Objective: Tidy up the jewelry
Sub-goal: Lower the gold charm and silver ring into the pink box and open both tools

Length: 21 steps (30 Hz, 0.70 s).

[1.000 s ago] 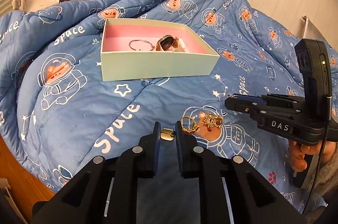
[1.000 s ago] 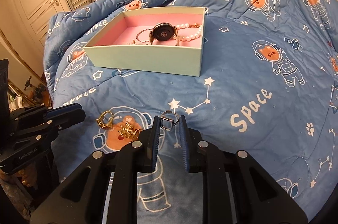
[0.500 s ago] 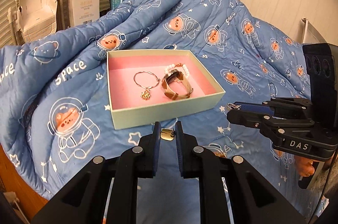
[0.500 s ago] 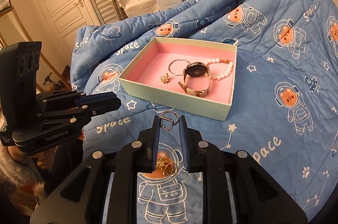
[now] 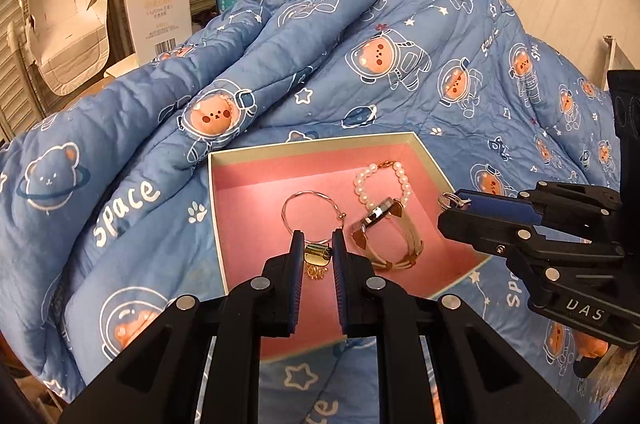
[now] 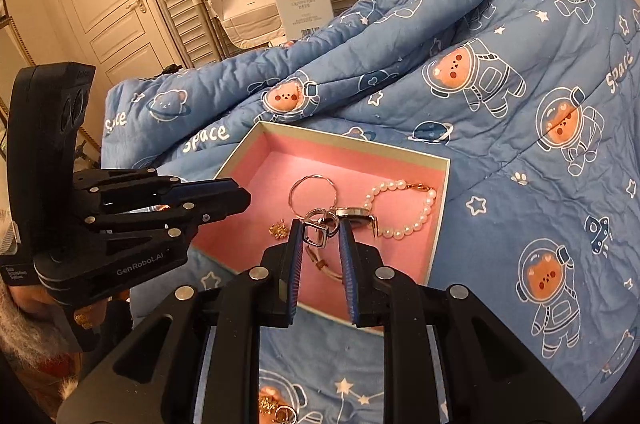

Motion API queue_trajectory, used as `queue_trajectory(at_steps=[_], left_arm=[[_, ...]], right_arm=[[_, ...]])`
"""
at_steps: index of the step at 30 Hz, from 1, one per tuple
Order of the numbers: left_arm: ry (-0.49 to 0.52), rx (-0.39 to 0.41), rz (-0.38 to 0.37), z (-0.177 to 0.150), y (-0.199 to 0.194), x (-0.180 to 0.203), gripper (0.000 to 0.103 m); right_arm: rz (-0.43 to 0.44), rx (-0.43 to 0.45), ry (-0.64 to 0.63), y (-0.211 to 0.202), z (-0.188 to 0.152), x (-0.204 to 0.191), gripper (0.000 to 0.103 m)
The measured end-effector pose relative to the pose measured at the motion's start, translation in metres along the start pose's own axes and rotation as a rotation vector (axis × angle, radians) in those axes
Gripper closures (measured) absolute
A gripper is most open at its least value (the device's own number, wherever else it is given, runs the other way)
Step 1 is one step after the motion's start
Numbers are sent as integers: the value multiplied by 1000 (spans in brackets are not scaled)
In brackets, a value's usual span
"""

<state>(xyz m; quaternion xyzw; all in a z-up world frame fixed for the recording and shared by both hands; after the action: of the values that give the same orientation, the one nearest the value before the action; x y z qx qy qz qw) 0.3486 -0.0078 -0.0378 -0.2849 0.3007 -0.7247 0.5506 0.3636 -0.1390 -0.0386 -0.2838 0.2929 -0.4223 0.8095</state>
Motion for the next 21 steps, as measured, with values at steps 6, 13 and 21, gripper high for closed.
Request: queue_trajectory(at_steps=[6, 13, 21], left_arm=[[37, -54, 34, 10, 28, 1, 90], [74, -107, 59, 11, 52, 2, 89], [73, -126, 53, 11, 63, 2, 89]], right_arm=[[-26, -47, 77, 30, 21, 15, 84], [-78, -107, 114, 65, 36, 27, 84], [-92, -159, 124, 89, 39, 30, 84]])
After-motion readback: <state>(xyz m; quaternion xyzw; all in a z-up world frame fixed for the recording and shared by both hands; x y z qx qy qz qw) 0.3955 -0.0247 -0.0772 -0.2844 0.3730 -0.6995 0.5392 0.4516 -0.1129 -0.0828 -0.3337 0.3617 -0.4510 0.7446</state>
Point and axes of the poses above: each gripper's, at about its wrist camera, not at the fingertips, and y roughly the way its jaws point, x to its right, z to its top, the point moved 2 cm from there along y, roughly the way its jaws point, and after that the axes turned 2 degrees about y, right-handed, at the moved point
